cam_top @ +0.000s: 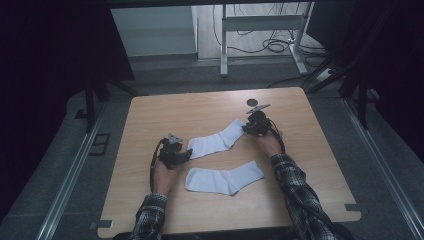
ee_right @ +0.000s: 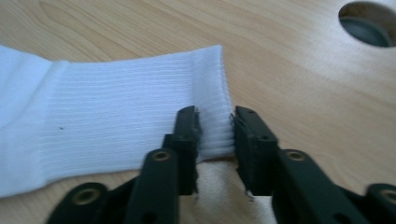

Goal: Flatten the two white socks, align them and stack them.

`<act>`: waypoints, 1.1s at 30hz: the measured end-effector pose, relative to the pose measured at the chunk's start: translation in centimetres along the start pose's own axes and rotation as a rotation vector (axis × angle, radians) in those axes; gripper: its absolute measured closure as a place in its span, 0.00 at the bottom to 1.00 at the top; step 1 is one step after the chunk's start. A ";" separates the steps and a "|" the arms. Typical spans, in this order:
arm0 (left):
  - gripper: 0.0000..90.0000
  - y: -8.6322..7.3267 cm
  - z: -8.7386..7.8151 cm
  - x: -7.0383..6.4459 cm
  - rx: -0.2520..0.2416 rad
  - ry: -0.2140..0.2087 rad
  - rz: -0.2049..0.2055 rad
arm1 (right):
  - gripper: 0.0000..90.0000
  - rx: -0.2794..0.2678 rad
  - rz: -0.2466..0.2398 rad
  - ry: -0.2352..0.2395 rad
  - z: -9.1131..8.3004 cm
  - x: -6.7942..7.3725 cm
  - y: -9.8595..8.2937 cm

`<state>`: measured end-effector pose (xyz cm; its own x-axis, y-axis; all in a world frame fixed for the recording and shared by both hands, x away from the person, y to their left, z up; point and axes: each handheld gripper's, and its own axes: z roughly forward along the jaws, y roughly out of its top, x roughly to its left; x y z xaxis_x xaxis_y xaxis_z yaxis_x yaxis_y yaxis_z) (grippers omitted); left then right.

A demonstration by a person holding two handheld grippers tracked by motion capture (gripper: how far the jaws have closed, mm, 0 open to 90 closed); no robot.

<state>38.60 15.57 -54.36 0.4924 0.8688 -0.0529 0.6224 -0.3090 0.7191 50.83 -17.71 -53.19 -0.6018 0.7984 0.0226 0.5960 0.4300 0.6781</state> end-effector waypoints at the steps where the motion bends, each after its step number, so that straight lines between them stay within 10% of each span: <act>1: 0.67 0.0 0.0 -0.1 -0.001 -0.009 0.004 | 0.87 0.003 0.008 0.006 -0.1 0.0 0.0; 9: 0.93 0.1 0.1 -0.3 -0.006 -0.040 -0.011 | 0.88 0.014 -0.010 0.009 -1.5 0.6 -0.7; 19: 0.94 0.9 -1.1 -0.7 -0.032 -0.011 0.033 | 0.88 -0.047 -0.022 0.082 -5.4 0.7 -1.8; 33: 0.94 1.1 -5.5 -2.0 -0.069 -0.075 0.042 | 0.89 -0.119 -0.041 0.163 -11.5 2.7 -3.8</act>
<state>34.98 15.66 -49.70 0.5633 0.8232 -0.0714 0.5579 -0.3152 0.7677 40.86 -22.03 -47.25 -0.7079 0.6984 0.1055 0.5080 0.3997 0.7630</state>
